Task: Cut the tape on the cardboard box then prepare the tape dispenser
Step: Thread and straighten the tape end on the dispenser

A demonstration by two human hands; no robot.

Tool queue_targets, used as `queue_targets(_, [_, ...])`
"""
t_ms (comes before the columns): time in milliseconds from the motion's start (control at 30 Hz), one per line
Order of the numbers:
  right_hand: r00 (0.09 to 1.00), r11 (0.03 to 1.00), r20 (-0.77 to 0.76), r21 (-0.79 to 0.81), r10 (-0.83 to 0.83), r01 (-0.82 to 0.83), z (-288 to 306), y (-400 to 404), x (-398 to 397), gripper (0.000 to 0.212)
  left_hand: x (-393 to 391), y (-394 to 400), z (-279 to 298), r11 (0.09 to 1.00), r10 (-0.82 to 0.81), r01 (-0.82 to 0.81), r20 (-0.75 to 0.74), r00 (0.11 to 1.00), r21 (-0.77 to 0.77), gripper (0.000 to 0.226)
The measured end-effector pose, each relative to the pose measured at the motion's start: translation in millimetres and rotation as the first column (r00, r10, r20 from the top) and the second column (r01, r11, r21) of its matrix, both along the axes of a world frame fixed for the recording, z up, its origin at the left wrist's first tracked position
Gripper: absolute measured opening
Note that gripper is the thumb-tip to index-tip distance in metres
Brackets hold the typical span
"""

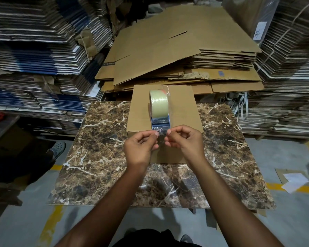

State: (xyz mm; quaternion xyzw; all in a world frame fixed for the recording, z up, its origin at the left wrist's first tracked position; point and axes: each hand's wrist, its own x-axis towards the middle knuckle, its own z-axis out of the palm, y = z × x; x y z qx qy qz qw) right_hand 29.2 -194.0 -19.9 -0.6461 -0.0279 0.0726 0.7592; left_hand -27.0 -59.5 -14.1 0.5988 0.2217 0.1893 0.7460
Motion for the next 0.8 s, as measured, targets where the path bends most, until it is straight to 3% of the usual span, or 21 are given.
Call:
queue_targets(333, [0.977, 0.991, -0.202, 0.104, -0.063, 0.086, 8, 8, -6, 0.019, 3, -5, 5, 0.987, 0.017, -0.02, -0.02, 1.0, -0.158, 0.009])
queue_targets(567, [0.935, 0.968, -0.353, 0.225, -0.03, 0.115, 11, 7, -9, 0.007, 2, -9, 9, 0.969, 0.052, -0.055, -0.02, 0.998, -0.241, 0.033])
queue_targets(800, [0.904, 0.934, -0.426, 0.31, -0.031, 0.179, 15, 6, -12, 0.027, 2, -9, 3, 0.966, -0.003, -0.001, -0.013, 1.0, -0.259, 0.03])
